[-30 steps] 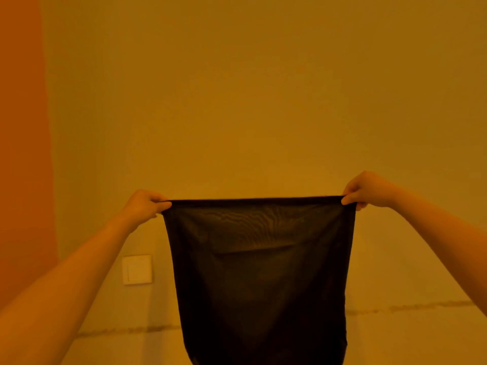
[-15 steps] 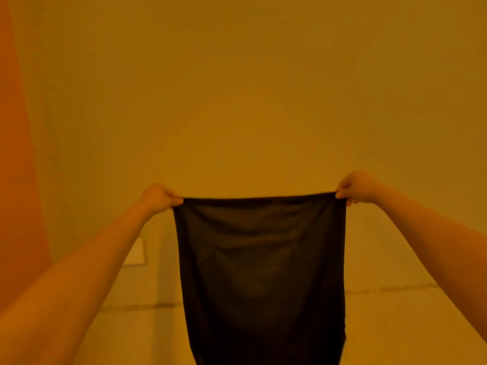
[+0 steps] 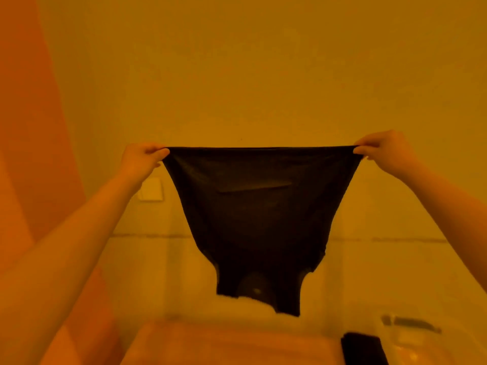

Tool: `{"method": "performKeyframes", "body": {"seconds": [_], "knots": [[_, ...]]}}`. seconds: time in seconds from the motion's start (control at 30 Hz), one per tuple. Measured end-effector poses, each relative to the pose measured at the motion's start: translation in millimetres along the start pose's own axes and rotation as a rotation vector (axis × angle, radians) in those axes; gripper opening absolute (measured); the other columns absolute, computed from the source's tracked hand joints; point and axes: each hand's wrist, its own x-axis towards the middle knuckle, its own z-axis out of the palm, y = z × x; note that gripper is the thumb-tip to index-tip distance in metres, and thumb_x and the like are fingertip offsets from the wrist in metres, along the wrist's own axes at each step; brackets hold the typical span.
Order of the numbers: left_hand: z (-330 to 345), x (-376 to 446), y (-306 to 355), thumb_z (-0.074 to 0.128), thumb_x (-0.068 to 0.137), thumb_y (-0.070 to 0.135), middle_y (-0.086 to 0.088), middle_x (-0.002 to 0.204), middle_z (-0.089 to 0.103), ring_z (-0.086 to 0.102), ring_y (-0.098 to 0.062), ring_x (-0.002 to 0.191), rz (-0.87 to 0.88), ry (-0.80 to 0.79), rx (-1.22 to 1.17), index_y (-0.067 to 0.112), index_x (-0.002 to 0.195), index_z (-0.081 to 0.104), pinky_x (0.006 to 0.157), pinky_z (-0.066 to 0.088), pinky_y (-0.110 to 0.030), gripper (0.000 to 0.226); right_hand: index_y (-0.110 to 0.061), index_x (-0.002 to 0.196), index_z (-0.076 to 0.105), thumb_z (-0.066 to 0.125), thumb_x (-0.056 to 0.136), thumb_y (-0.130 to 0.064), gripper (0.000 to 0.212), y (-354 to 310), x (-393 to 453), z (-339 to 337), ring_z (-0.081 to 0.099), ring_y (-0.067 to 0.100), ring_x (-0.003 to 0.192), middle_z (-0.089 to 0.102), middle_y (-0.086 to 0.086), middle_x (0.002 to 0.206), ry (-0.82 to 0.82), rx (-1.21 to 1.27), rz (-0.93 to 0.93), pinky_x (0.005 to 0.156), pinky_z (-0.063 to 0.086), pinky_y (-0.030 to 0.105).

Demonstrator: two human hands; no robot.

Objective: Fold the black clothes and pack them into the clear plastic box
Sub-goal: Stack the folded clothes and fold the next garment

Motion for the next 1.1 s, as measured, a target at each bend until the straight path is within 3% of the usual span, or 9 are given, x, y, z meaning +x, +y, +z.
{"method": "performKeyframes", "body": {"seconds": [0.13, 0.3, 0.4, 0.5, 0.57, 0.63, 0.73, 1.0, 1.1], "knots": [[-36, -82, -54, 0.059, 0.088, 0.005, 0.02, 0.052, 0.062, 0.053, 0.0, 0.062, -0.049, -0.176, 0.108, 0.02, 0.074, 0.062, 0.059, 0.038, -0.007, 0.02, -0.014, 0.085, 0.068, 0.066, 0.081, -0.004, 0.011, 7, -100, 13, 0.056, -0.012, 0.057, 0.065, 0.012, 0.074, -0.08, -0.021, 0.105, 0.06, 0.04, 0.008], [-58, -216, -125, 0.058, 0.088, 0.002, 0.007, 0.05, 0.055, 0.043, 0.003, 0.034, -0.188, -0.394, 0.182, 0.013, 0.075, 0.064, 0.039, 0.03, -0.009, 0.018, -0.026, 0.073, 0.067, 0.068, 0.08, -0.003, 0.024, 16, -252, 49, 0.06, 0.006, 0.058, 0.064, -0.007, 0.067, -0.286, -0.077, 0.307, 0.058, 0.042, 0.018], [-70, -294, -176, 0.06, 0.086, 0.001, 0.005, 0.062, 0.066, 0.055, 0.007, 0.048, -0.279, -0.531, 0.212, 0.031, 0.069, 0.07, 0.053, 0.04, -0.009, 0.035, -0.028, 0.075, 0.071, 0.069, 0.078, -0.002, 0.026, 24, -341, 75, 0.065, 0.016, 0.078, 0.072, 0.01, 0.083, -0.401, -0.139, 0.378, 0.067, 0.041, 0.022], [-78, -357, -227, 0.069, 0.078, 0.0, 0.022, 0.07, 0.069, 0.062, 0.005, 0.072, -0.3, -0.698, 0.318, 0.053, 0.059, 0.066, 0.068, 0.042, -0.009, 0.057, -0.009, 0.092, 0.075, 0.067, 0.081, -0.003, 0.014, 32, -418, 96, 0.064, 0.021, 0.097, 0.071, 0.009, 0.098, -0.534, -0.214, 0.512, 0.08, 0.04, 0.026], [-81, -393, -245, 0.07, 0.079, 0.003, 0.03, 0.071, 0.066, 0.061, 0.006, 0.08, -0.324, -0.82, 0.37, 0.058, 0.054, 0.062, 0.07, 0.043, -0.007, 0.06, -0.012, 0.099, 0.073, 0.066, 0.084, -0.009, 0.017, 36, -460, 106, 0.063, 0.019, 0.103, 0.07, 0.004, 0.105, -0.689, -0.264, 0.541, 0.086, 0.041, 0.022], [-84, -418, -256, 0.069, 0.08, 0.005, 0.034, 0.069, 0.064, 0.059, 0.013, 0.079, -0.347, -0.875, 0.384, 0.054, 0.048, 0.061, 0.07, 0.043, -0.005, 0.059, -0.016, 0.106, 0.071, 0.063, 0.087, -0.016, 0.02, 35, -489, 110, 0.062, 0.01, 0.103, 0.069, -0.002, 0.108, -0.789, -0.296, 0.555, 0.079, 0.039, 0.01], [-86, -440, -253, 0.067, 0.083, 0.008, 0.017, 0.059, 0.063, 0.059, 0.007, 0.065, -0.401, -0.897, 0.437, 0.045, 0.057, 0.063, 0.064, 0.044, -0.011, 0.045, -0.017, 0.106, 0.071, 0.06, 0.09, -0.02, 0.02, 31, -521, 111, 0.064, 0.009, 0.087, 0.071, -0.001, 0.097, -0.805, -0.326, 0.581, 0.065, 0.039, 0.011], [-104, -472, -257, 0.065, 0.085, 0.01, 0.014, 0.053, 0.059, 0.047, 0.003, 0.047, -0.449, -0.962, 0.422, 0.023, 0.063, 0.068, 0.053, 0.033, -0.014, 0.026, -0.021, 0.107, 0.069, 0.062, 0.088, -0.019, 0.021, 18, -562, 102, 0.06, 0.004, 0.1, 0.068, -0.006, 0.107, -0.869, -0.332, 0.64, 0.086, 0.042, 0.013], [-109, -476, -258, 0.064, 0.085, 0.011, 0.003, 0.055, 0.054, 0.041, 0.0, 0.044, -0.471, -0.968, 0.393, 0.016, 0.064, 0.067, 0.054, 0.032, -0.018, 0.022, -0.033, 0.081, 0.069, 0.064, 0.086, -0.015, 0.019, 10, -565, 100, 0.064, 0.01, 0.089, 0.071, -0.003, 0.093, -0.892, -0.298, 0.674, 0.079, 0.047, 0.019]]}}
